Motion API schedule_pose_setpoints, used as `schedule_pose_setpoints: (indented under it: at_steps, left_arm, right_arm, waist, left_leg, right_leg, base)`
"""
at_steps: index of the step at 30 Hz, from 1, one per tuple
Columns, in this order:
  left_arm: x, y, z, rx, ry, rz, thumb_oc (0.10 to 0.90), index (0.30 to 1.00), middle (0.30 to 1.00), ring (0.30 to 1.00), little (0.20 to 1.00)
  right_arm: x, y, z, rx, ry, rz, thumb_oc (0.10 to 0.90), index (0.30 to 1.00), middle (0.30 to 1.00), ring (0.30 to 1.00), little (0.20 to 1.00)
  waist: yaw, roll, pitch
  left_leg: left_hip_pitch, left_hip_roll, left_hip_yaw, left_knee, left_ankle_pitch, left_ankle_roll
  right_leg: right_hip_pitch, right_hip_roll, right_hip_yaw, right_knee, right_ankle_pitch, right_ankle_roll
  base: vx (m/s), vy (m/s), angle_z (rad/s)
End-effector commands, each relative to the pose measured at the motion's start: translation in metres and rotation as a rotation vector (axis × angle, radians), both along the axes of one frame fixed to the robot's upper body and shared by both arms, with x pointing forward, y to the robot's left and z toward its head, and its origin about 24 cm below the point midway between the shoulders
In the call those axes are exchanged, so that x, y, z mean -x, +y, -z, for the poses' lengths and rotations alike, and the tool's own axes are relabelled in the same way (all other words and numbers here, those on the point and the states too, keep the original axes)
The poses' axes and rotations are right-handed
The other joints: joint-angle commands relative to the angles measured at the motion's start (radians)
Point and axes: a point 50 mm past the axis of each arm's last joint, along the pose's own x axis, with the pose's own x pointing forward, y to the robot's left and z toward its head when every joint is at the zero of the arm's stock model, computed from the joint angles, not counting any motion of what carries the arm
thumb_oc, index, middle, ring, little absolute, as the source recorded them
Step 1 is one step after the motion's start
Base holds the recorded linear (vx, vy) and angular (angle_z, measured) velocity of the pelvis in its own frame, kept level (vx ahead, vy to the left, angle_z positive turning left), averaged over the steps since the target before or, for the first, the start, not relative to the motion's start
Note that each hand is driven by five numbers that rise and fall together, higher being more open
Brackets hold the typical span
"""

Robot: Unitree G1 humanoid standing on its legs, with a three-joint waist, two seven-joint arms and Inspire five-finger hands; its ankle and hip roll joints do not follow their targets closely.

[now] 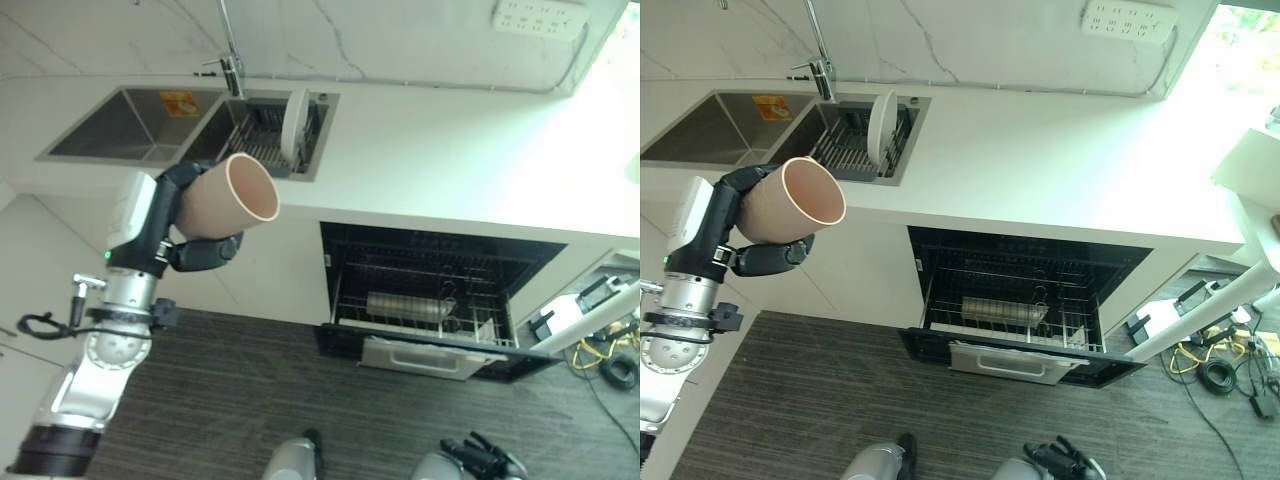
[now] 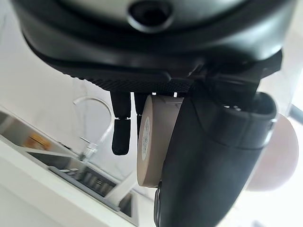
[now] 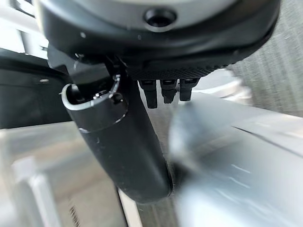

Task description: Place the dishes in the dishwasher.

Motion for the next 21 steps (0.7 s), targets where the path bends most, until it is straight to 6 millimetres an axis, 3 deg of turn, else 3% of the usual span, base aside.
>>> schedule_pose_setpoints:
  at_steps: [1,2,3,4,5,7,8,10,11,13,21]
  left_arm:
    - [0.012,-0.012,-0.074,0.0,-0.377,0.051,0.4,0.3,0.3,0.3,0.3]
    - [0.013,-0.012,-0.074,-0.001,-0.377,0.043,0.4,0.3,0.3,0.3,0.3]
    - [0.013,-0.019,-0.076,0.004,-0.386,0.089,0.4,0.3,0.3,0.3,0.3]
    - [0.012,-0.023,-0.078,0.009,-0.394,0.111,0.4,0.3,0.3,0.3,0.3]
    - [0.009,-0.027,-0.079,0.017,-0.405,0.126,0.4,0.3,0.3,0.3,0.3]
    - [0.007,-0.032,-0.077,0.029,-0.41,0.137,0.4,0.3,0.3,0.3,0.3]
    - [0.008,-0.032,-0.074,0.031,-0.409,0.138,0.4,0.3,0.3,0.3,0.3]
    - [0.012,-0.026,-0.069,0.043,-0.397,0.101,0.4,0.3,0.3,0.3,0.3]
    - [0.013,-0.024,-0.069,0.045,-0.395,0.096,0.4,0.3,0.3,0.3,0.3]
    - [0.013,-0.024,-0.068,0.064,-0.385,0.111,0.4,0.3,0.3,0.3,0.3]
    - [0.011,-0.028,-0.054,0.125,-0.355,0.162,0.4,0.3,0.3,0.3,0.3]
  right_arm:
    - [-0.034,-0.022,-0.018,0.09,-0.093,-0.071,0.8,0.9,0.9,0.9,0.9]
    - [-0.035,-0.022,-0.018,0.097,-0.089,-0.077,0.8,0.9,0.9,0.9,0.9]
    - [-0.027,-0.026,-0.017,0.105,-0.078,-0.017,0.8,0.9,0.9,0.9,0.9]
    - [-0.024,-0.029,-0.017,0.113,-0.074,0.024,0.8,0.9,0.9,0.9,0.9]
    - [-0.022,-0.032,-0.017,0.122,-0.067,0.061,0.8,0.9,0.9,0.9,0.9]
    - [-0.018,-0.036,-0.016,0.135,-0.036,0.106,0.8,0.9,0.9,0.9,0.9]
    - [-0.016,-0.037,-0.016,0.133,-0.02,0.124,0.8,0.9,0.9,0.9,0.9]
    - [-0.014,-0.037,-0.014,0.127,0.012,0.125,0.8,0.9,0.9,0.9,0.9]
    - [-0.014,-0.036,-0.014,0.124,0.016,0.126,0.8,0.9,0.9,0.9,0.9]
    - [-0.007,-0.036,-0.011,0.106,0.022,0.144,0.8,0.9,0.9,0.9,0.9]
    - [0.008,-0.032,-0.008,0.103,-0.032,0.247,0.8,0.9,0.9,0.9,0.9]
  waist:
    - [-0.038,0.046,-0.056]
    - [-0.037,0.05,-0.055]
    - [-0.06,0.068,-0.05]
    - [-0.075,0.075,-0.045]
    - [-0.081,0.078,-0.044]
    - [-0.076,0.09,-0.053]
    - [-0.069,0.092,-0.057]
    - [-0.031,0.095,-0.069]
    - [-0.028,0.095,-0.072]
    - [-0.036,0.096,-0.079]
    - [-0.068,0.086,-0.119]
  left_leg:
    - [0.142,0.134,-0.073,-0.042,-0.106,-0.011]
    - [0.119,0.165,-0.069,-0.042,-0.071,-0.023]
    - [0.08,0.232,0.042,-0.042,0.011,-0.031]
    - [0.072,0.245,0.116,-0.042,0.033,-0.034]
    - [0.057,0.222,0.156,-0.042,0.028,-0.032]
    - [0.035,0.143,0.107,-0.042,0.001,-0.027]
    - [0.024,0.136,0.075,-0.042,0.014,-0.038]
    - [0.015,0.012,-0.081,-0.042,-0.032,-0.008]
    - [0.01,0.001,-0.096,-0.042,-0.029,-0.004]
    - [0.006,0.025,-0.032,-0.042,-0.025,-0.004]
    - [0.023,0.037,0.025,-0.042,-0.077,0.004]
  right_leg:
    - [0.049,0.013,-0.096,-0.027,-0.04,-0.002]
    - [0.059,0.032,-0.117,-0.027,-0.059,-0.023]
    - [0.1,0.078,-0.197,-0.027,-0.098,-0.069]
    - [0.118,0.091,-0.241,-0.027,-0.106,-0.085]
    - [0.125,0.095,-0.27,-0.027,-0.111,-0.092]
    - [0.114,0.11,-0.247,-0.027,-0.116,-0.093]
    - [0.107,0.117,-0.228,-0.027,-0.114,-0.096]
    - [0.086,0.137,-0.143,-0.027,-0.122,-0.096]
    - [0.081,0.14,-0.132,-0.027,-0.118,-0.098]
    - [0.089,0.15,-0.163,-0.027,-0.129,-0.11]
    - [0.087,0.123,-0.17,-0.027,-0.124,-0.082]
  base:
    - [0.05,-0.499,0.06]
    - [0.01,-0.658,0.36]
    - [-0.04,-0.629,0.74]
    - [-0.1,-0.55,1.21]
    - [-0.09,-0.237,1.35]
    - [0.0,-0.1,0.8]
    - [0.1,-0.011,0.14]
    - [0.14,0.01,-0.19]
    - [0.1,0.011,-0.94]
    - [0.02,0.045,-1.08]
    - [0.03,0.095,-0.09]
